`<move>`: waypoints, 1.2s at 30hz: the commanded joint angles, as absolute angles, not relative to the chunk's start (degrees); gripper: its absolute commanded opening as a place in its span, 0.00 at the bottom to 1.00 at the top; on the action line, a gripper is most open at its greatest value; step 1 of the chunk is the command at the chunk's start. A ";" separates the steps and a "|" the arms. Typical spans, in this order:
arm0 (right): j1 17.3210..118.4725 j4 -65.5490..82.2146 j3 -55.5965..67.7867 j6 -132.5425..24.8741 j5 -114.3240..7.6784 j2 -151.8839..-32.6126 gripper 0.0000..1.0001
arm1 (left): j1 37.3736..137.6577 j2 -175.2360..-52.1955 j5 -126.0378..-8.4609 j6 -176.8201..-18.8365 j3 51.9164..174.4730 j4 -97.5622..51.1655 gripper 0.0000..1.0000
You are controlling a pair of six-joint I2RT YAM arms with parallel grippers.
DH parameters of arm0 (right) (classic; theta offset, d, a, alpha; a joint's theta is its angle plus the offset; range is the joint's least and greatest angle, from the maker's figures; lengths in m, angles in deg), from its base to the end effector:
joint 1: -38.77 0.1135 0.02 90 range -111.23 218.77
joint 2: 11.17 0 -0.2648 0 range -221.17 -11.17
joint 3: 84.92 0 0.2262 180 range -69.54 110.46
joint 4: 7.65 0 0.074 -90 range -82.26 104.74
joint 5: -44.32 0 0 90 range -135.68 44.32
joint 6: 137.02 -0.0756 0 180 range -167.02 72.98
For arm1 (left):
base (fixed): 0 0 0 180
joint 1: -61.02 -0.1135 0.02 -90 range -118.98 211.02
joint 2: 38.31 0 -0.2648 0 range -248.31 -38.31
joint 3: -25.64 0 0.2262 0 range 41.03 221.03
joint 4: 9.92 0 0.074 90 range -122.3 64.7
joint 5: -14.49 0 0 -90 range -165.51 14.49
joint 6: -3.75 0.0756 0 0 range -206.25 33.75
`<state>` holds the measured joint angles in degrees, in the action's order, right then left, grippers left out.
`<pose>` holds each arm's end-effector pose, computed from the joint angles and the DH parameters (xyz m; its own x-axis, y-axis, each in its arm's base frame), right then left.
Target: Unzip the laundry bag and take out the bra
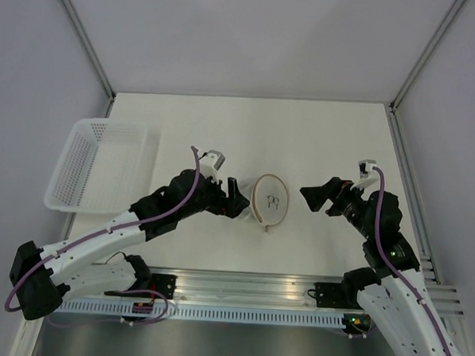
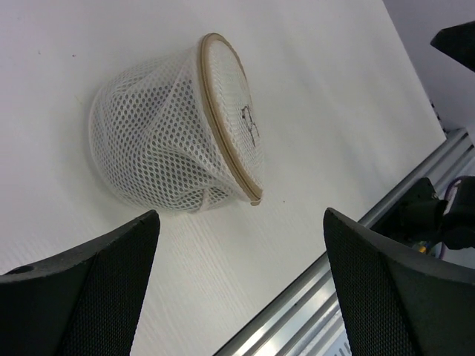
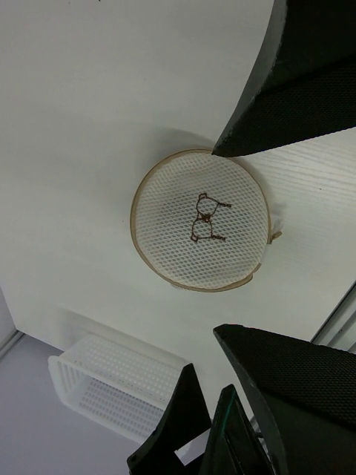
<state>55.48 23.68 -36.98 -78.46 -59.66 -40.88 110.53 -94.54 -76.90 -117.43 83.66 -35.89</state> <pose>0.1369 0.0602 0.2821 -0.4483 0.3939 -0.8024 -0.3171 0.7692 0.5547 0.1542 -0.1778 0.2794 -0.6137 -0.0783 -0.7856 0.5005 0.7310 -0.4638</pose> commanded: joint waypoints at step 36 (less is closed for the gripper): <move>55.56 26.81 -38.78 -77.52 -58.16 -40.61 0.98 | 129.83 -121.80 -113.21 -138.27 93.40 -32.25 0.93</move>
